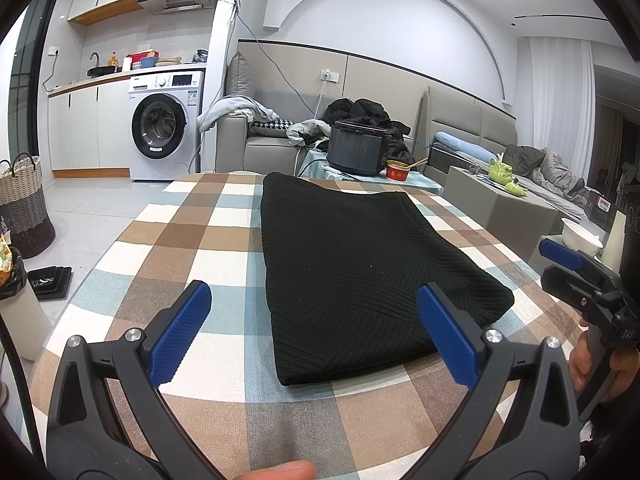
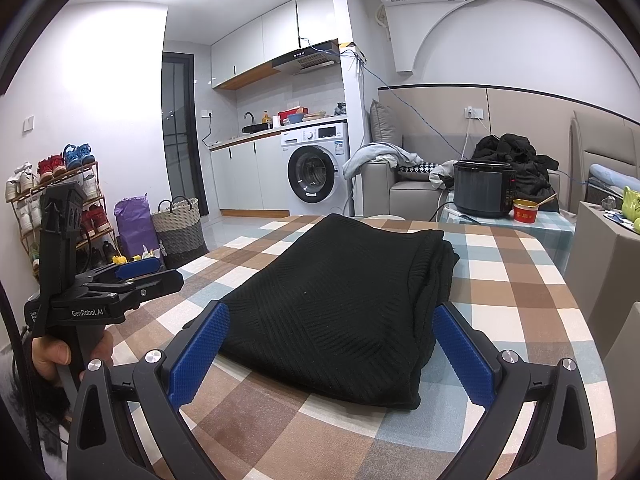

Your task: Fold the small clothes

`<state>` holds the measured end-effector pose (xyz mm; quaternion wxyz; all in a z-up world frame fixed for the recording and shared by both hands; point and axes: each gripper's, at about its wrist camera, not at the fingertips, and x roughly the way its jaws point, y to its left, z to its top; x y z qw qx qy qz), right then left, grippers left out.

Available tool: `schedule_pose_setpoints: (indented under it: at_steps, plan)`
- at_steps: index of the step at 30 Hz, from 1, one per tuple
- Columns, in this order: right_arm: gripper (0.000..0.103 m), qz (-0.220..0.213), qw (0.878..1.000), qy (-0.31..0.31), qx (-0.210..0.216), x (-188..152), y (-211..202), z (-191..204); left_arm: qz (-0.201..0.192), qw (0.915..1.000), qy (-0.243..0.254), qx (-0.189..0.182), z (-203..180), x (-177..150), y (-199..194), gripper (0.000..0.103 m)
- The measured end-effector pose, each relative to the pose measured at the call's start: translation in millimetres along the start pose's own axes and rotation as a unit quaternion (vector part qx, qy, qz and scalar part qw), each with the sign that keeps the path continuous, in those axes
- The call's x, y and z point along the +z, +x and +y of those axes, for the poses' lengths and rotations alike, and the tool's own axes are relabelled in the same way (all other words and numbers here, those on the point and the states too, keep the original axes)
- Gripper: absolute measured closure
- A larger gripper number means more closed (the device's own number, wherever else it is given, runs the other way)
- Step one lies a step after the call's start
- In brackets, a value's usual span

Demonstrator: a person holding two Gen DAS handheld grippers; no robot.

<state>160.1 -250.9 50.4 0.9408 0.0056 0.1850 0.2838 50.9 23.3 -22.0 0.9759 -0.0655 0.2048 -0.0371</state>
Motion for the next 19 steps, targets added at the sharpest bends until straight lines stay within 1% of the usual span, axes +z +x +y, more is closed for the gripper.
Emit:
schedule_pose_setpoints:
  at_steps: [12, 15, 19]
  plan:
    - [0.0, 0.0, 1.0, 0.0, 0.0, 0.3, 0.0, -0.3, 0.002, 1.0, 0.005, -0.002, -0.8, -2.2, 3.1, 0.001]
    - [0.0, 0.0, 1.0, -0.001, -0.002, -0.5, -0.5, 1.8, -0.004, 0.9999, 0.008, 0.006, -2.0, -4.5, 0.8, 0.001]
    - [0.0, 0.002, 1.0, -0.004, -0.005, -1.8, 0.3, 5.1, -0.008, 0.9999, 0.011, 0.006, -3.0, -5.9, -1.1, 0.001]
